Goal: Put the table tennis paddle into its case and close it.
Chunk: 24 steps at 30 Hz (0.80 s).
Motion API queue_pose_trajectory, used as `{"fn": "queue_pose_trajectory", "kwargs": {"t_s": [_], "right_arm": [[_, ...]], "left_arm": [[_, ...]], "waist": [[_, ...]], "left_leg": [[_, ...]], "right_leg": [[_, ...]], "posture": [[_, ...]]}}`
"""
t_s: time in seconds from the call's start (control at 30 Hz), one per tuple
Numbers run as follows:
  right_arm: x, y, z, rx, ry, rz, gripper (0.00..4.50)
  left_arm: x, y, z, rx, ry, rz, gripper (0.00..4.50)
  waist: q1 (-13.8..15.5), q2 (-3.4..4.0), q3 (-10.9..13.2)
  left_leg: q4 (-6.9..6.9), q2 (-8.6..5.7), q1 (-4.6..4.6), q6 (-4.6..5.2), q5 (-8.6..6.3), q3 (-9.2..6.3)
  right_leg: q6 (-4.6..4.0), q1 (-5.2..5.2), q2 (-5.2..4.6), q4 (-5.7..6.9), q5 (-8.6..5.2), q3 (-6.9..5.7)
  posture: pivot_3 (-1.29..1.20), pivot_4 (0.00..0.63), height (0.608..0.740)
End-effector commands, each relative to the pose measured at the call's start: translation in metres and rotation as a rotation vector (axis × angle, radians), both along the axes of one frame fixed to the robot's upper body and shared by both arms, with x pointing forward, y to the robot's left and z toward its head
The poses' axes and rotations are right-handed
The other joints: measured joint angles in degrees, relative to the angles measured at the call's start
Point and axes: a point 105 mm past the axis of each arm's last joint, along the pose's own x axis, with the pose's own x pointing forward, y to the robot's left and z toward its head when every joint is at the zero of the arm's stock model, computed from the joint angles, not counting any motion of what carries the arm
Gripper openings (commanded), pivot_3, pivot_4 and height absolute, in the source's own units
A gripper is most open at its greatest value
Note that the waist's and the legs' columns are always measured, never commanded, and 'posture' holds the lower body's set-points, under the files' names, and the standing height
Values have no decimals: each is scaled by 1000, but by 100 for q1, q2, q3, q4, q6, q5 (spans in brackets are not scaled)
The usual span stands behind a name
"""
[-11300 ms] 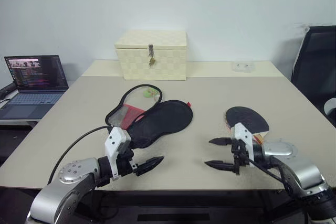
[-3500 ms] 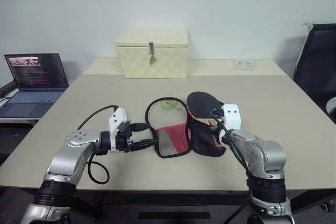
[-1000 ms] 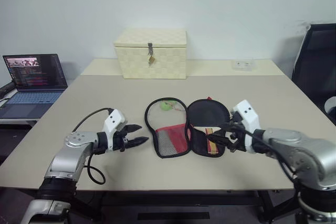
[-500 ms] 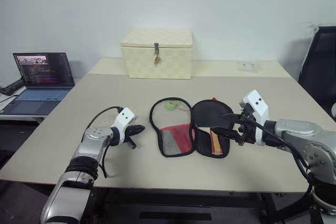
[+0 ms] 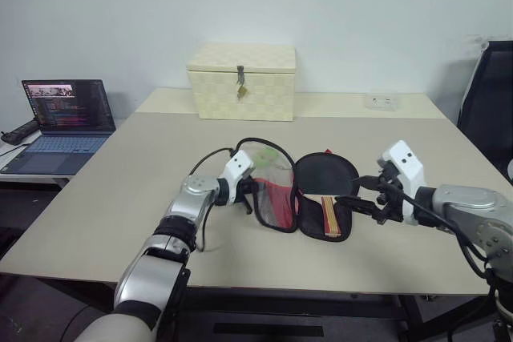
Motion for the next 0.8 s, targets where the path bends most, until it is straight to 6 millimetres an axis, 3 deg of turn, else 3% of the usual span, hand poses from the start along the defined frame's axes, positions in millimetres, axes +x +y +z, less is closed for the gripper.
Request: {"fn": "queue_pose_trajectory", "kwargs": {"t_s": [0.03, 0.23, 0.37, 0.5, 0.67, 0.8], "right_arm": [[2, -16, 14, -2, -61, -50, 3724], [5, -29, 16, -16, -68, -98, 3724], [6, -31, 16, -9, -67, -114, 3724], [11, -35, 8, 21, -35, -155, 3724], [25, -40, -12, 93, 28, -249, 3724], [38, -34, -26, 124, 54, -283, 4480]], "left_arm": [[0, -35, 49, -58, -133, -104, 24], [5, -57, 57, -45, -161, -111, 24], [5, -55, 55, -51, -155, -110, 24], [6, -41, 48, -57, -135, -87, 24], [5, -8, 42, -89, -106, -42, 24], [-8, 11, 41, -129, -82, -74, 0]], "waist": [[9, -1, 1], [-59, -1, 0], [-161, -1, 1], [-164, -1, 1], [-169, 0, 1], [-146, 0, 1]], "left_leg": [[1, 0, -1, 0, 0, -1], [-2, -8, 3, 1, -1, 9], [-4, -5, 4, 1, -1, 10], [-4, -2, 5, 1, -1, 10], [-6, 7, 8, 1, -1, 12], [-5, 7, 4, 0, 0, 11]], "right_leg": [[0, 0, 0, 0, 0, -1], [1, 0, 5, -3, 0, 9], [1, -1, 9, -1, 0, 10], [0, -3, 10, 0, 0, 11], [0, -3, 10, 2, 0, 15], [0, -4, 6, 2, 0, 12]], "posture": [[0, 150, 740], [0, 150, 740], [0, 150, 740], [0, 150, 740], [0, 150, 740], [0, 150, 740]]}}
